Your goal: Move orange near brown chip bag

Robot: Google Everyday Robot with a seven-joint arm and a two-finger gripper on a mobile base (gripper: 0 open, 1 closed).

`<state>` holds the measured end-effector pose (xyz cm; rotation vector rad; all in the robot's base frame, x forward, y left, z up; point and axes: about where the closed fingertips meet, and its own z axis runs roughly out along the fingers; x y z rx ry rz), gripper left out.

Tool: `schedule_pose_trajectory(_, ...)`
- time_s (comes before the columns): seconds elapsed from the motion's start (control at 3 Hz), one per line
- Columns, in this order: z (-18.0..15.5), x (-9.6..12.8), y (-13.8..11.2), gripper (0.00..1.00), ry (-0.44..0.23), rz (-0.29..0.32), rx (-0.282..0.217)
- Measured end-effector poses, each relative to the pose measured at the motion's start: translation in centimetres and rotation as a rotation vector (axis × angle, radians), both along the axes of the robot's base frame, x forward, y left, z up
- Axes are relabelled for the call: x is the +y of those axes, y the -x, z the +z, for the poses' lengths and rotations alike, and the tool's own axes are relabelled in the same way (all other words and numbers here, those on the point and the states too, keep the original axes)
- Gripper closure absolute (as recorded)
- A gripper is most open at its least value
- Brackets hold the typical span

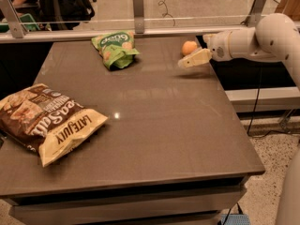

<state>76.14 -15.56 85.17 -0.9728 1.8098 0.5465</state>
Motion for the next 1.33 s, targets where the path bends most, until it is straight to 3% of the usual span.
schedule_pose_trajectory(0.33,-0.5,-0.5,-2.2,0.00,0.001,-0.025,-0.035)
schedule_pose_trajectory(0.67,-1.1,-1.2,-3.5,0.18,0.000,-0.051,-0.046)
schedule_pose_trajectory(1.33,-2.3,-1.0,-3.9,0.64,-0.037,-0.068,-0.022)
